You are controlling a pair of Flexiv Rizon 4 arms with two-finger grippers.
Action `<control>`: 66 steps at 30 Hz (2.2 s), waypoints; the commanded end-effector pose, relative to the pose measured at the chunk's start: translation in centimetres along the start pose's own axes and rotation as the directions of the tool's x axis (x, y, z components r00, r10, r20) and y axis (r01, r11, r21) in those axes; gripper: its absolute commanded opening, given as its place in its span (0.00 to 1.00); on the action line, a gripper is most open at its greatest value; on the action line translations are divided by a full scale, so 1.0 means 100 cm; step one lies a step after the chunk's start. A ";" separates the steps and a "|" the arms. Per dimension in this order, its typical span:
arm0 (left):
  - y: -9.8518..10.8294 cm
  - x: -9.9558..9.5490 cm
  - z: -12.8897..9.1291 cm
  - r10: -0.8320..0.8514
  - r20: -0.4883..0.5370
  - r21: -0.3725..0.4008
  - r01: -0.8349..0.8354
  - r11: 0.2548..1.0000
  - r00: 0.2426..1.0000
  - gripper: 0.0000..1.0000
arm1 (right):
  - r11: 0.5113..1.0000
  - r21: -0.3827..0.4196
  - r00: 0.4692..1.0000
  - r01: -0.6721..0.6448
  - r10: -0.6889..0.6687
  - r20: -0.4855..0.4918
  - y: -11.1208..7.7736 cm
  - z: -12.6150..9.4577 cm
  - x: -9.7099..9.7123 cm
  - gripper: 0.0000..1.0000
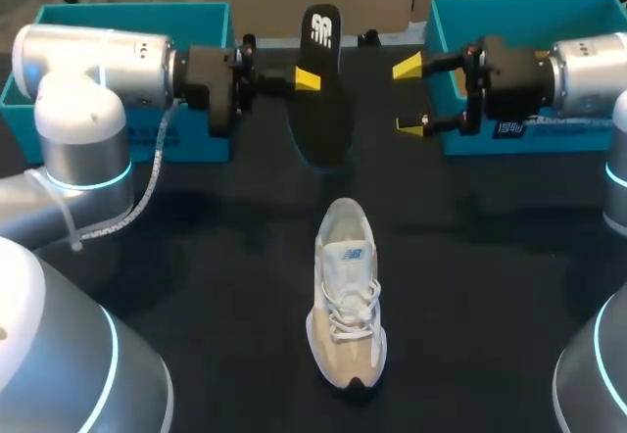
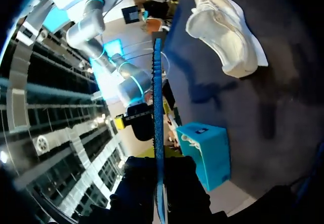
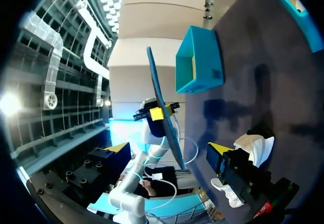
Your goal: Take the shoe out of the shoebox, open the shoe tongue, remove and reinsert the insole, then place the shoe into the shoebox
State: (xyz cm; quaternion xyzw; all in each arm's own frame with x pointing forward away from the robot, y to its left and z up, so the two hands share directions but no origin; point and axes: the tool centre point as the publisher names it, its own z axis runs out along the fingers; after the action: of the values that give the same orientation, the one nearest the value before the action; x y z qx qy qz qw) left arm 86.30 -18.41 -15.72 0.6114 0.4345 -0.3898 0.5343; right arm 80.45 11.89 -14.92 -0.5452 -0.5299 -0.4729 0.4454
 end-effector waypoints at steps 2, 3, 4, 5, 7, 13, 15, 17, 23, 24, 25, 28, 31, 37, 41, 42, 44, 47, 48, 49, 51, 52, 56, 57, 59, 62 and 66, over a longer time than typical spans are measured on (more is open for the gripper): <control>-0.001 0.002 0.006 0.401 -0.119 0.022 -0.401 0.916 0.908 0.00 | 1.000 0.007 1.000 0.026 -0.026 -0.005 -0.006 0.020 -0.007 1.00; -0.001 0.003 0.007 0.396 -0.117 0.023 -0.396 0.918 0.911 0.00 | 0.999 0.010 0.999 0.036 -0.036 -0.001 -0.007 0.025 -0.008 1.00; -0.002 0.004 0.008 0.389 -0.114 0.024 -0.389 0.921 0.914 0.00 | 0.999 0.011 0.999 0.048 -0.048 -0.001 -0.008 0.028 -0.010 1.00; -0.002 0.005 0.009 0.380 -0.112 0.024 -0.380 0.925 0.918 0.00 | 0.998 0.014 0.998 0.062 -0.062 -0.009 -0.009 0.032 -0.011 1.00; -0.004 0.007 0.010 0.369 -0.109 0.024 -0.369 0.929 0.923 0.00 | 0.996 0.020 0.996 0.093 -0.092 -0.011 -0.012 0.038 -0.013 1.00; -0.006 0.010 0.011 0.320 -0.087 0.019 -0.319 0.947 0.944 0.00 | 0.989 0.012 0.989 0.145 -0.145 -0.016 -0.014 0.047 -0.017 1.00; -0.007 0.011 0.010 0.296 -0.069 0.019 -0.295 0.955 0.953 0.00 | 0.987 0.005 0.987 0.158 -0.158 -0.020 -0.014 0.048 -0.017 1.00; -0.008 0.011 0.009 0.281 -0.056 0.019 -0.280 0.960 0.958 0.00 | 0.987 0.000 0.987 0.160 -0.160 -0.018 -0.014 0.048 -0.017 1.00; -0.011 0.011 0.005 0.209 -0.007 -0.005 -0.209 0.978 0.978 0.00 | 0.975 0.007 0.975 0.221 -0.221 -0.020 -0.016 0.052 -0.019 1.00; -0.011 0.011 0.005 0.201 -0.002 -0.009 -0.201 0.980 0.980 0.00 | 0.974 0.007 0.974 0.226 -0.226 -0.020 -0.017 0.053 -0.020 1.00; -0.011 0.012 0.005 0.182 -0.001 -0.017 -0.182 0.983 0.983 0.00 | 0.969 0.014 0.969 0.247 -0.246 -0.029 -0.018 0.055 -0.020 1.00; -0.012 0.013 0.007 0.127 0.025 -0.035 -0.126 0.991 0.992 0.00 | 0.967 0.025 0.967 0.252 -0.251 -0.048 -0.019 0.058 -0.023 1.00; -0.012 0.013 0.008 0.082 0.050 -0.054 -0.080 0.995 0.995 0.00 | 0.967 0.025 0.967 0.252 -0.251 -0.048 -0.019 0.058 -0.023 1.00; -0.014 0.007 0.011 -0.007 0.073 -0.073 0.013 0.997 0.997 0.00 | 0.967 0.025 0.967 0.252 -0.251 -0.048 -0.019 0.058 -0.023 1.00; -0.014 0.007 0.012 -0.076 0.074 -0.101 0.083 0.991 0.994 0.00 | 0.967 0.025 0.967 0.252 -0.251 -0.048 -0.019 0.058 -0.023 1.00; -0.014 0.008 0.013 -0.088 0.075 -0.108 0.096 0.989 0.993 0.00 | 0.967 0.025 0.967 0.252 -0.251 -0.048 -0.019 0.058 -0.023 1.00; -0.014 0.008 0.013 -0.090 0.078 -0.111 0.099 0.989 0.993 0.00 | 0.963 0.036 0.963 0.267 -0.265 -0.054 -0.020 0.060 -0.022 1.00; -0.015 0.009 0.015 -0.096 0.078 -0.111 0.104 0.988 0.992 0.00 | 0.960 0.057 0.960 0.275 -0.272 -0.060 -0.022 0.067 -0.022 1.00; -0.015 0.010 0.016 -0.097 0.078 -0.111 0.105 0.988 0.992 0.00 | 0.958 0.063 0.959 0.279 -0.275 -0.062 -0.023 0.069 -0.022 1.00; -0.016 0.010 0.017 -0.097 0.078 -0.109 0.105 0.989 0.992 0.00 | 0.955 0.078 0.957 0.286 -0.281 -0.065 -0.023 0.072 -0.022 1.00; -0.017 0.011 0.018 -0.099 0.080 -0.101 0.107 0.989 0.992 0.00 | 0.954 0.095 0.958 0.284 -0.279 -0.060 -0.023 0.075 -0.022 1.00; -0.018 0.011 0.019 -0.098 0.079 -0.099 0.106 0.989 0.992 0.00 | 0.954 0.098 0.959 0.283 -0.279 -0.059 -0.022 0.077 -0.022 1.00; -0.020 0.011 0.020 -0.097 0.080 -0.093 0.104 0.990 0.992 0.00 | 0.956 0.105 0.962 0.273 -0.271 -0.039 -0.020 0.078 -0.022 1.00; -0.021 0.011 0.019 -0.095 0.082 -0.093 0.102 0.990 0.992 0.00 | 0.956 0.107 0.962 0.272 -0.270 -0.033 -0.020 0.079 -0.021 1.00; -0.021 0.010 0.019 -0.090 0.083 -0.097 0.098 0.990 0.992 0.00 | 0.957 0.107 0.963 0.271 -0.269 -0.031 -0.020 0.079 -0.020 1.00; -0.022 0.010 0.018 -0.088 0.083 -0.099 0.096 0.990 0.993 0.00 | 0.958 0.108 0.964 0.265 -0.264 -0.024 -0.020 0.080 -0.021 0.91; -0.023 0.010 0.018 -0.083 0.083 -0.100 0.091 0.991 0.993 0.00 | 0.959 0.106 0.965 0.262 -0.262 -0.019 -0.022 0.080 -0.021 0.68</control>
State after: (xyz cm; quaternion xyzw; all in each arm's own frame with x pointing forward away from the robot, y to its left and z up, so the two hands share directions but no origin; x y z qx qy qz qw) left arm 84.54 -19.91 -17.52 0.5478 0.4595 -0.4146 0.5629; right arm 78.78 19.46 -18.30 -0.4421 -0.6216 -0.4995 0.4107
